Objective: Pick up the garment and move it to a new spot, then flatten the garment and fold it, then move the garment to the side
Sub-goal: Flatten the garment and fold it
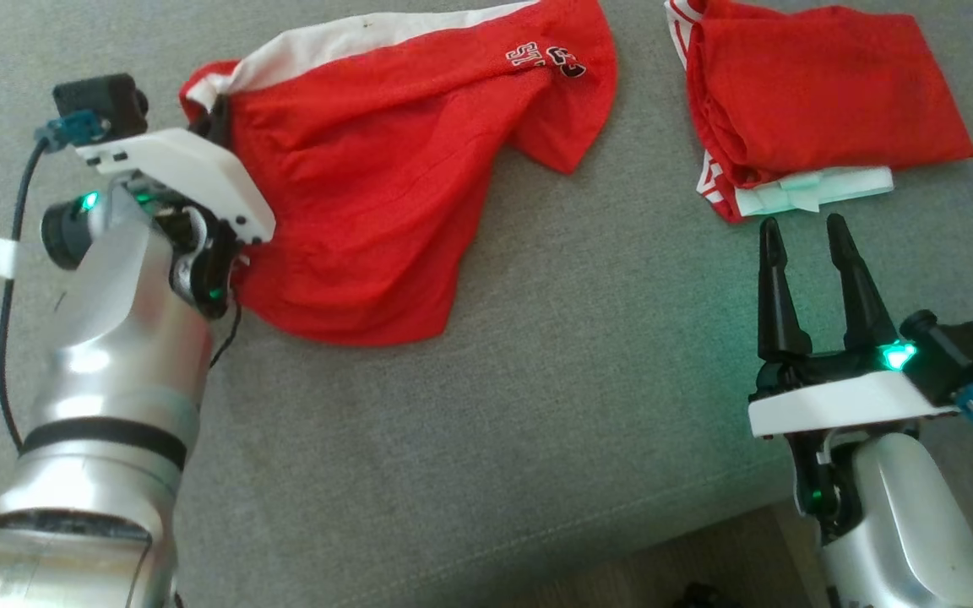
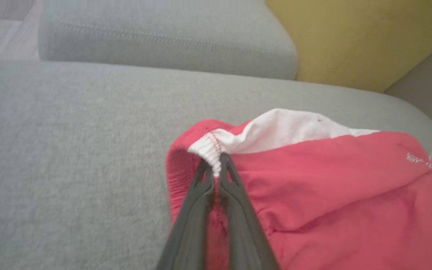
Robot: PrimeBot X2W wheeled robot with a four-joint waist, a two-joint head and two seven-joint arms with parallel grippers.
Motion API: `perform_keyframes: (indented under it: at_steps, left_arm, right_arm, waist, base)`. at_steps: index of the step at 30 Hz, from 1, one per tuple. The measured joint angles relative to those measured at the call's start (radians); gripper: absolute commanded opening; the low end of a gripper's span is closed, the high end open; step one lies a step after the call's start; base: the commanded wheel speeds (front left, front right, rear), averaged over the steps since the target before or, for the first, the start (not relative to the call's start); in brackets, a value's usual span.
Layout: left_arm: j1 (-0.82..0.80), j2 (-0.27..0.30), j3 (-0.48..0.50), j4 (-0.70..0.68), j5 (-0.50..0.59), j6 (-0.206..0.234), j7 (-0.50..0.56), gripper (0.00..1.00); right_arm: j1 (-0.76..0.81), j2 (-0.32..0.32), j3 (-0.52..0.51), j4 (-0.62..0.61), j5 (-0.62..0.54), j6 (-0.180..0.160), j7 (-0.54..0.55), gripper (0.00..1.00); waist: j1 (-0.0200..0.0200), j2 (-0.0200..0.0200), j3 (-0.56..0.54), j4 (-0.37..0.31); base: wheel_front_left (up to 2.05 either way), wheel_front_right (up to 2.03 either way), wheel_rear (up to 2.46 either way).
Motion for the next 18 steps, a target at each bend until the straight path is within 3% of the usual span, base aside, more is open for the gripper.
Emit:
perform_keyframes:
  at_steps: [10,18]
  left_arm:
    - [-0.036,0.003,-0.024,-0.022,0.002,-0.033,-0.143,0.00]
    - [-0.086,0.031,-0.027,-0.109,0.022,-0.045,-0.162,0.00]
  right_arm:
    - [0.000,0.000,0.016,0.016,0.018,0.000,0.000,1.00]
    - [0.000,0.000,0.040,0.028,0.037,0.000,0.000,1.00]
  waist:
    - [0.0000,0.0000,-0.046,-0.006]
    - [0.0000,0.0000,-0.089,-0.025]
  base:
    - [0.00,0.00,0.00]
    - [0.00,0.00,0.00]
